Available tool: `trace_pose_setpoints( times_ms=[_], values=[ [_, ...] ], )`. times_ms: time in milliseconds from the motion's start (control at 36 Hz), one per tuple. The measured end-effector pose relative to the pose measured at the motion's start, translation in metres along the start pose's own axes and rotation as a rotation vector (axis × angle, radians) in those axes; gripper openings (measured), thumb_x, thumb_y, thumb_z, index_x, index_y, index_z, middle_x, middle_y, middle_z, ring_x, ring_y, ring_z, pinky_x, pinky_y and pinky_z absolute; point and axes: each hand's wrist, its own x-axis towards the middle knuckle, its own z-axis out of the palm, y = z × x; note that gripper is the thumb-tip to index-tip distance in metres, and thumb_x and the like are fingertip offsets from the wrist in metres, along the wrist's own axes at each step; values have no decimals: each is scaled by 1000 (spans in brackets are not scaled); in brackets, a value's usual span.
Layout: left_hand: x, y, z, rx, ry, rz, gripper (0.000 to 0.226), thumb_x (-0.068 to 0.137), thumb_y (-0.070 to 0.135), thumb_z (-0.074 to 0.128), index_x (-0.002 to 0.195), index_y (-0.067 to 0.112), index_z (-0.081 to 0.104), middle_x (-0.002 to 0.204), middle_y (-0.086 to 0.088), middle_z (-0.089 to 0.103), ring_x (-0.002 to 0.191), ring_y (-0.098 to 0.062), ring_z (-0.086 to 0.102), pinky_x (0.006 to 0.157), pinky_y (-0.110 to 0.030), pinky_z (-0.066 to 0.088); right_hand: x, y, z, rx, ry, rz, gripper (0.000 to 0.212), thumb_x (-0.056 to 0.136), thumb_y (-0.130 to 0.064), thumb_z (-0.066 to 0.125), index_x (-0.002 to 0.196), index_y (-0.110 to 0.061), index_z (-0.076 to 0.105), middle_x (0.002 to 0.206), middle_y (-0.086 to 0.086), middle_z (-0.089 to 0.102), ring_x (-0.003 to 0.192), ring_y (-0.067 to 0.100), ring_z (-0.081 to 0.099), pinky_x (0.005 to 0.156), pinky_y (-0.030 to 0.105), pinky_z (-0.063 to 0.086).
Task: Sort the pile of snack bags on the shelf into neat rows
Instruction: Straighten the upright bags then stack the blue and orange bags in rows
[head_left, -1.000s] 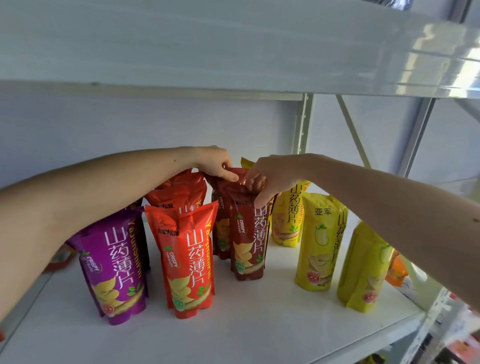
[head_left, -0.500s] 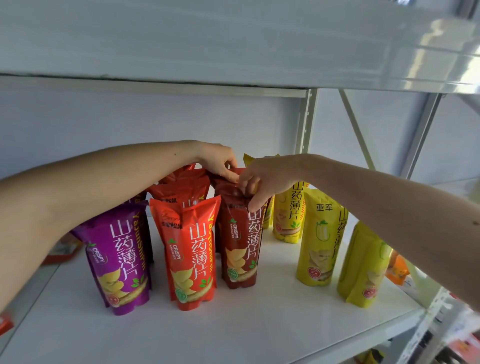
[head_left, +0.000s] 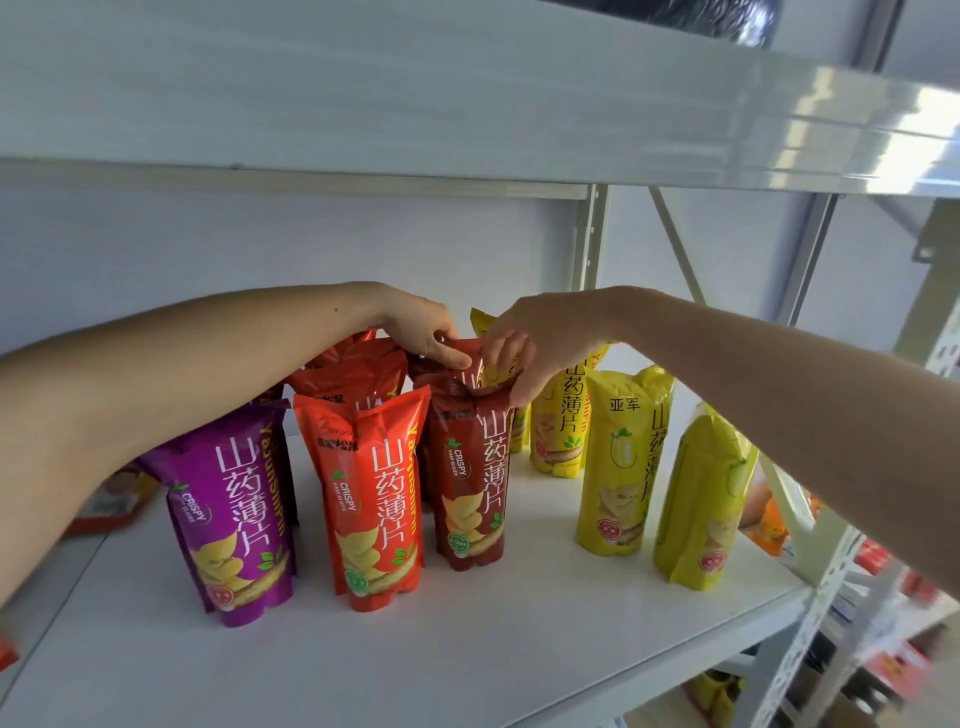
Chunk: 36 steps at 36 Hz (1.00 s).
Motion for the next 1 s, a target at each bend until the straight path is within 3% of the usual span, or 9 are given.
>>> trace_pose_setpoints(
  times_ms=[83, 306, 389, 472, 667, 750, 806, 861, 1000],
  values=[
    [-3, 4, -5, 11, 43, 20, 53, 91, 61, 46, 104, 17, 70, 100, 3, 70, 86, -12, 65, 74, -23, 48, -15, 7, -10, -5, 87, 58, 47, 75, -39, 79, 118, -27, 63, 105, -16, 67, 99, 6, 63, 89, 28, 51],
    [18, 13, -22, -45, 353, -27, 61, 92, 64, 39, 85, 8, 62, 84, -8, 60, 81, -26, 57, 66, -32, 38, -32, 57, -26, -5, 312, 216, 39, 78, -33, 79, 110, -13, 70, 104, -1, 72, 98, 15, 66, 86, 23, 41],
    [31, 20, -25, -70, 375, -70, 57, 95, 57, 43, 117, 8, 61, 111, -3, 60, 105, -23, 56, 84, -33, 44, -28, 83, -26, 27, 295, 250, 46, 76, -35, 80, 114, -12, 67, 110, 0, 70, 105, 17, 64, 90, 25, 41],
    [43, 30, -28, -90, 364, -88, 61, 97, 52, 45, 141, 11, 45, 144, -11, 46, 130, -28, 45, 104, -39, 38, -20, 104, -23, 21, 231, 247, 57, 78, -38, 78, 125, -13, 61, 123, 1, 64, 114, 18, 59, 90, 24, 38],
    [73, 37, -38, -130, 157, -158, 66, 98, 47, 46, 155, 26, 19, 162, -1, 15, 147, -26, 20, 116, -43, 21, 16, 136, -9, -16, 39, 220, 77, 78, -47, 75, 141, -17, 44, 142, 3, 50, 128, 22, 49, 104, 33, 37],
    [86, 33, -37, -158, 61, -214, 63, 100, 44, 46, 154, 26, 20, 159, -6, 25, 145, -27, 27, 118, -44, 24, 31, 145, -1, -2, 6, 198, 76, 78, -47, 75, 140, -16, 45, 137, 5, 53, 120, 25, 55, 99, 36, 47],
    [92, 28, -33, -222, 21, -240, 56, 100, 40, 47, 151, 25, 30, 155, -7, 34, 139, -29, 37, 113, -45, 35, 38, 149, 4, 21, -15, 189, 67, 80, -43, 76, 134, -15, 49, 114, 5, 63, 96, 20, 65, 79, 31, 56],
    [97, 24, -30, -273, 15, -244, 45, 101, 34, 47, 144, 20, 44, 147, -6, 45, 129, -28, 49, 102, -39, 47, 42, 152, 9, 79, -29, 182, 55, 83, -34, 75, 128, -13, 50, 89, -1, 65, 78, 16, 68, 62, 25, 54],
    [104, 19, -29, -364, 54, -225, 30, 101, 24, 51, 123, 10, 66, 120, -9, 66, 97, -16, 65, 79, -24, 58, 47, 156, 9, 132, -41, 151, 41, 85, -25, 75, 116, -13, 50, 103, 11, 69, 86, 24, 73, 69, 31, 61]
  ],
)
